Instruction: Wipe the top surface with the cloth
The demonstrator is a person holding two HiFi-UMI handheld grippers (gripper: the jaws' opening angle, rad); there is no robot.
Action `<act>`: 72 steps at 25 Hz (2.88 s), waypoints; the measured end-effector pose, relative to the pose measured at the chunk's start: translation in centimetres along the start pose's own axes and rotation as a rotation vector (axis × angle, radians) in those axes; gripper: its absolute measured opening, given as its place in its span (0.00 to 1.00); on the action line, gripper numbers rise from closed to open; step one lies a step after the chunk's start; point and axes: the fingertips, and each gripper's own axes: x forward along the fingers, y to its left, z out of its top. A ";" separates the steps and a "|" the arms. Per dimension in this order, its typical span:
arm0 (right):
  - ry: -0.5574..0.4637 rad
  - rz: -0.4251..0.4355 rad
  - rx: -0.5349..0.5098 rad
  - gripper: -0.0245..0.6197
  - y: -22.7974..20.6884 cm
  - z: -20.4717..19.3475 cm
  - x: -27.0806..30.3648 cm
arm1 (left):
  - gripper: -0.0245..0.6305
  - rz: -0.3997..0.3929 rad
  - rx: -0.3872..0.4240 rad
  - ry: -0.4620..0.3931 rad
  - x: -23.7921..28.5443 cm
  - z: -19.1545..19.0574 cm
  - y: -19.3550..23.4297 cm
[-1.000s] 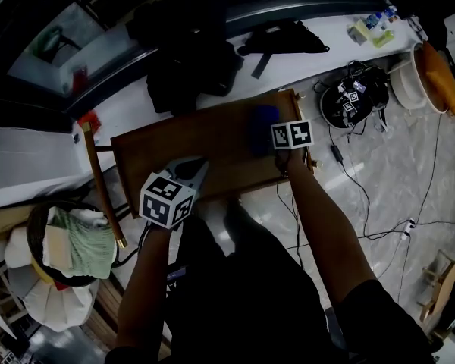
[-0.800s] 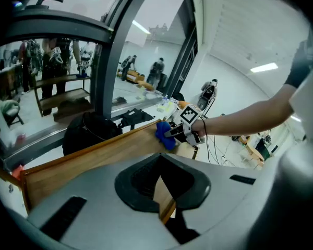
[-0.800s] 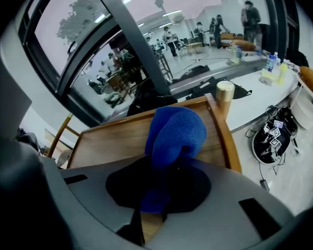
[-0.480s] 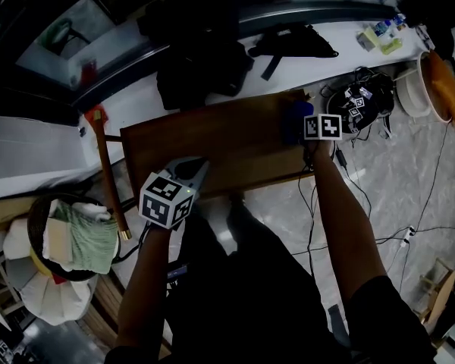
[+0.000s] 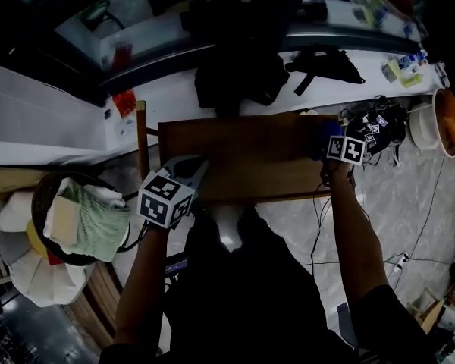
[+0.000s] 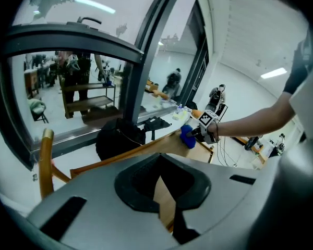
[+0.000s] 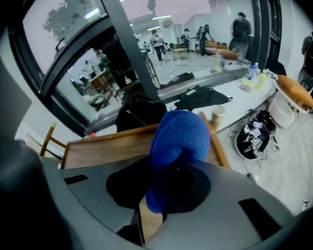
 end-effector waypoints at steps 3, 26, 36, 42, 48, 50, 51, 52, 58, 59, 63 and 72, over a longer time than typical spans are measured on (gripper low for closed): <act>-0.066 0.192 -0.073 0.14 11.5 -0.2 0.3 | 0.05 0.041 -0.034 -0.017 -3.8 -0.8 3.7; 0.196 0.653 -0.313 0.14 52.1 -16.2 9.4 | 0.05 0.037 -0.065 0.073 -13.5 -10.7 13.3; 0.244 0.591 -0.354 0.14 46.1 -16.2 9.0 | 0.05 0.023 -0.048 0.068 -9.8 -7.5 8.7; 0.241 0.547 -0.330 0.14 38.4 -14.8 7.9 | 0.05 0.052 -0.074 0.069 -7.1 -5.9 6.2; 0.220 0.506 -0.302 0.13 30.6 -13.2 6.6 | 0.05 0.035 -0.077 0.068 -2.3 -4.2 1.8; 0.207 0.488 -0.315 0.13 28.0 -12.6 6.1 | 0.05 0.020 -0.066 0.070 -0.7 -3.5 0.1; 0.201 0.477 -0.327 0.13 26.8 -12.2 5.9 | 0.05 0.015 -0.063 0.070 0.0 -3.2 -0.6; 0.195 0.468 -0.335 0.13 25.5 -11.9 5.8 | 0.05 0.011 -0.060 0.070 0.7 -2.9 -1.3; 0.167 0.421 -0.305 0.13 18.0 -9.9 4.6 | 0.05 -0.018 -0.043 0.070 4.1 -1.4 -5.4; 0.160 0.408 -0.300 0.13 16.8 -9.6 4.4 | 0.05 -0.023 -0.038 0.069 4.6 -1.1 -6.0; 0.125 0.353 -0.278 0.13 11.4 -8.0 3.5 | 0.05 -0.043 -0.020 0.065 6.7 0.0 -8.3; 0.071 0.183 -0.188 0.13 0.2 -5.7 0.9 | 0.05 -0.096 0.018 0.026 8.4 2.7 -12.4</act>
